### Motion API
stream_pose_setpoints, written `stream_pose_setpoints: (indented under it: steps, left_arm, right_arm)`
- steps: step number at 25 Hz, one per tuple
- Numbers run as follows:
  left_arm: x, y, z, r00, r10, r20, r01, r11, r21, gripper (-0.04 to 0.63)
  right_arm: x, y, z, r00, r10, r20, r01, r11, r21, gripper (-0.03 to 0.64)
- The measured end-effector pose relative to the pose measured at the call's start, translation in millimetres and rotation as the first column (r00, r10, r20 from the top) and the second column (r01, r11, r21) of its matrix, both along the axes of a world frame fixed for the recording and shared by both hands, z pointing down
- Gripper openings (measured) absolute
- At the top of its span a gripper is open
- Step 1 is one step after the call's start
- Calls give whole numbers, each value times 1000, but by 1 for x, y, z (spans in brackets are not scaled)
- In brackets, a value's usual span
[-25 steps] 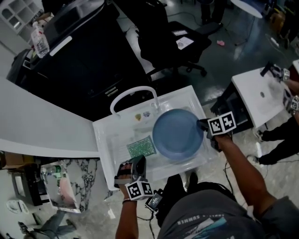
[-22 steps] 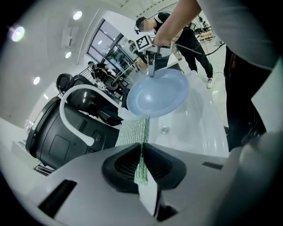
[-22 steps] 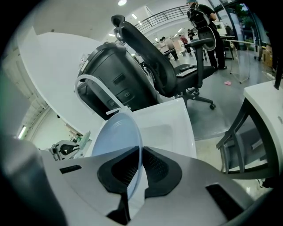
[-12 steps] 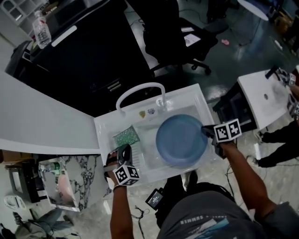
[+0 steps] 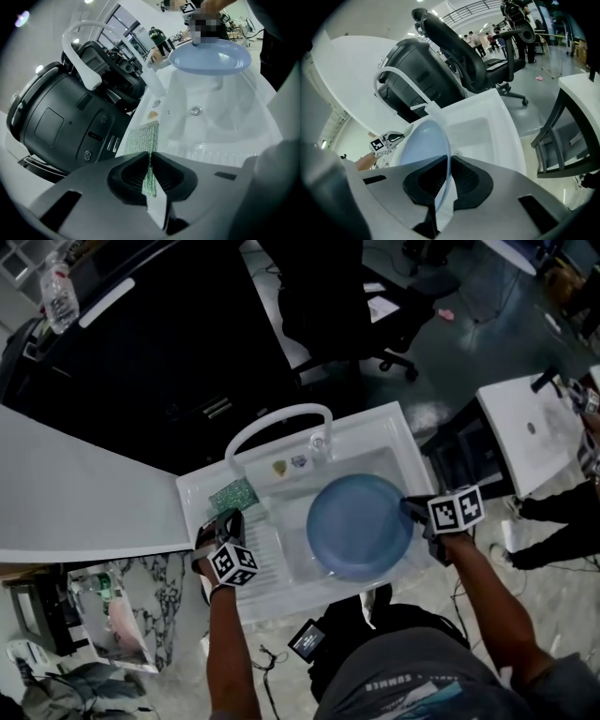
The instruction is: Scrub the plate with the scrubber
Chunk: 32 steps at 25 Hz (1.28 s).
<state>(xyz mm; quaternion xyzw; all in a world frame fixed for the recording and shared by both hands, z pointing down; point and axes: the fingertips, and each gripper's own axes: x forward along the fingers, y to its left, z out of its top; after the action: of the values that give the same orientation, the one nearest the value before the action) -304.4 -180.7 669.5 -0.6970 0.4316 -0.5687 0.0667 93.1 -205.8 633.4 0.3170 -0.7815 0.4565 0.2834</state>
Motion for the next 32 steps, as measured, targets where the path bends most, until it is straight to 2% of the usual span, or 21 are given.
stream_pose_setpoints:
  steps: [4,13,21,26,30,32]
  left_arm:
    - [-10,-14,21,1000,9,13,-8,999,-36,34]
    - [-25,-34,36,1000,21,21,-19,998,-63,42]
    - [-29,-34,21,1000,-3,6,3,1000,-21,57]
    - [-36,-14,4,1000,-23,-3,23,1000,5,60]
    - [-47,12,-10,998,-56,-18,56,998,39,48]
    - [-51,24,-7,998,-62,-27,63,998,31,44]
  right_arm:
    - [-2,-1,5,1000,8,-6,-8,1000,-10,46]
    - [-13,0,12,1000,7,-13,-7,1000,-26,46]
    - [-29,1,16,1000,-26,-6,25,998,-49,48]
    - [-57,6,21,997,-70,10,71,994,-78,49]
    - [-95,12,25,991,-134,29,136,986,-92,49]
    - [-115,17,32,986,-164,37,167,980,-106,48]
